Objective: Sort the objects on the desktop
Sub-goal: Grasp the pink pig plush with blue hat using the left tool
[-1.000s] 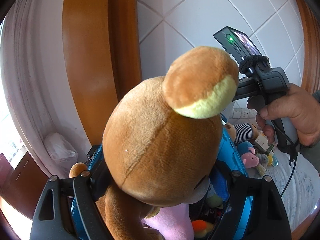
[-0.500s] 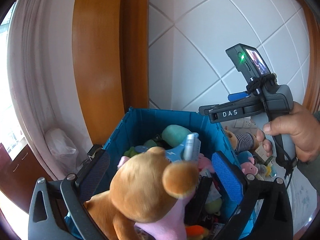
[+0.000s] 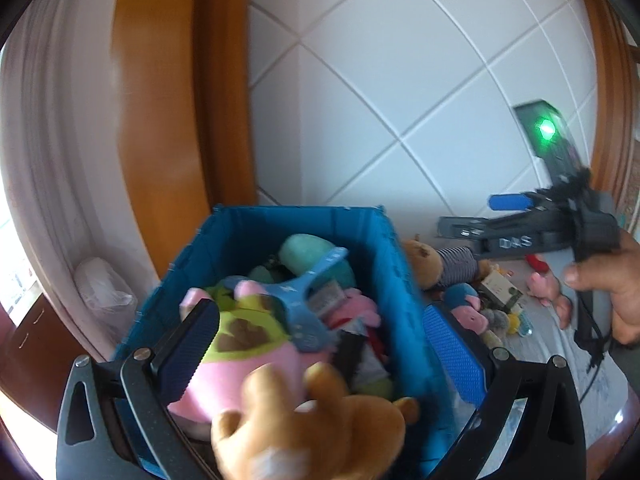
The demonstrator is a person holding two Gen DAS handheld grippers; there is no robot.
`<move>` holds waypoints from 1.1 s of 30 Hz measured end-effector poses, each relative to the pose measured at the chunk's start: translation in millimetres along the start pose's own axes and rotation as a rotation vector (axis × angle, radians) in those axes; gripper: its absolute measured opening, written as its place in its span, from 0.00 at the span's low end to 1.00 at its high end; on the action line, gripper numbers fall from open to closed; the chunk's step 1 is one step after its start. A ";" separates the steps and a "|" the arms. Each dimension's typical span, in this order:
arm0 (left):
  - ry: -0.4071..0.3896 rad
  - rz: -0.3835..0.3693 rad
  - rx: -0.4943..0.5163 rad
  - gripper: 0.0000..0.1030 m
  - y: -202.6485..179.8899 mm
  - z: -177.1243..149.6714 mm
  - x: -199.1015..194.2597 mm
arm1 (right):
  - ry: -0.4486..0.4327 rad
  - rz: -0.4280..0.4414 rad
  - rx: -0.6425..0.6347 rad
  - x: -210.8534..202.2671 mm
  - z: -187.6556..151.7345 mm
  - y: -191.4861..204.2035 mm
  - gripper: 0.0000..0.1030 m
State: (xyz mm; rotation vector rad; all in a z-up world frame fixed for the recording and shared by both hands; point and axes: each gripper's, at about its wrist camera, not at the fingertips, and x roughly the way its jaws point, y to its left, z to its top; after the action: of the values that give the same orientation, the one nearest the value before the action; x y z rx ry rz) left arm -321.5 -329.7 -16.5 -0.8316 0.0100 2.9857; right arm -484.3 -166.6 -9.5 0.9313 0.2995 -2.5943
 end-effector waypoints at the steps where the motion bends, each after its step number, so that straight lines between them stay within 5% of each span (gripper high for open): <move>1: 0.008 -0.009 0.010 1.00 -13.2 -1.5 3.6 | -0.004 -0.014 0.020 -9.2 -13.1 -15.8 0.99; 8: 0.075 -0.076 0.053 1.00 -112.7 -10.9 36.5 | 0.008 -0.116 0.107 -54.5 -98.6 -122.4 0.99; 16: 0.175 -0.078 0.066 1.00 -222.3 -45.8 109.3 | 0.091 -0.138 0.174 -68.1 -203.5 -244.4 0.99; 25: 0.308 -0.097 0.047 1.00 -301.6 -92.9 237.4 | 0.226 -0.128 0.226 -52.4 -311.8 -341.9 0.99; 33: 0.367 -0.153 0.145 1.00 -361.1 -96.9 372.3 | 0.336 -0.168 0.327 -51.0 -396.3 -375.3 0.99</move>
State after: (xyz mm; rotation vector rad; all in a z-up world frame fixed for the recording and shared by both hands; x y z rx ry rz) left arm -574.6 43.8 -290.0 -1.2805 0.1636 2.6147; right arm -375.6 314.0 -249.6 1.5216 0.0374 -2.6783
